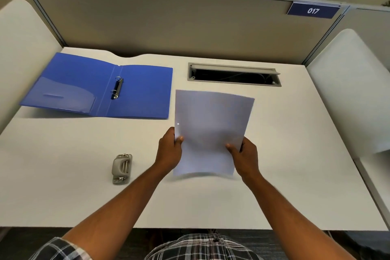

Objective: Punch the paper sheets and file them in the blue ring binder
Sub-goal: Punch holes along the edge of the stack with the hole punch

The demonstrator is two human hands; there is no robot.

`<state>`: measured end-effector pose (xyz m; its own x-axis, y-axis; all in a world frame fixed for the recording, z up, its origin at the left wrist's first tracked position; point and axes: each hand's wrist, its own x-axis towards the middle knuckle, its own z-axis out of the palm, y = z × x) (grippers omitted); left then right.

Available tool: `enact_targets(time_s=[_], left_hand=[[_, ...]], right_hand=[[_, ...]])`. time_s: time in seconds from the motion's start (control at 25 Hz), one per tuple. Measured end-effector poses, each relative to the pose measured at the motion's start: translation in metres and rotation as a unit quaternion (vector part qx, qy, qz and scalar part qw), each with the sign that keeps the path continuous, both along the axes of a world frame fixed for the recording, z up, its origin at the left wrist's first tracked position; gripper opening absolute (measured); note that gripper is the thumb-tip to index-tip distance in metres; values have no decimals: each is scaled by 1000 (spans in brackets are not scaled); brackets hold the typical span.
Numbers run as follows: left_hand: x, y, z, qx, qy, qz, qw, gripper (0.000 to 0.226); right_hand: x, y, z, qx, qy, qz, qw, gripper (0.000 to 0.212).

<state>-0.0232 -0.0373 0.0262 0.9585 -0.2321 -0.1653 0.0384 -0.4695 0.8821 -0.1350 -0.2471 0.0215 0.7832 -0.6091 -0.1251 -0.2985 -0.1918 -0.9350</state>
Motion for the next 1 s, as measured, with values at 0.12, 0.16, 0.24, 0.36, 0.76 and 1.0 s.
enact_targets(time_s=[0.12,0.16,0.24,0.36,0.76,1.0], left_hand=[[14,-9,1,29,64,-9,997,18],[16,-12,-3,36,81,-11,996,20],[18,-19,-9,44,109,-12,993,22],[20,-38,-17,35,145,-9,989,25],[51,-144,-21,70,191,49,978,29],[76,-206,-39,70,189,75,977,26]], right_hand=[[1,-17,-3,69,19,19,997,22],[1,-21,-6,91,31,22,995,25],[0,-29,-13,115,67,24,991,29],[3,-43,-18,89,104,-13,990,21],[44,-136,-20,42,159,-87,983,10],[72,-198,-35,-10,223,-108,969,8]])
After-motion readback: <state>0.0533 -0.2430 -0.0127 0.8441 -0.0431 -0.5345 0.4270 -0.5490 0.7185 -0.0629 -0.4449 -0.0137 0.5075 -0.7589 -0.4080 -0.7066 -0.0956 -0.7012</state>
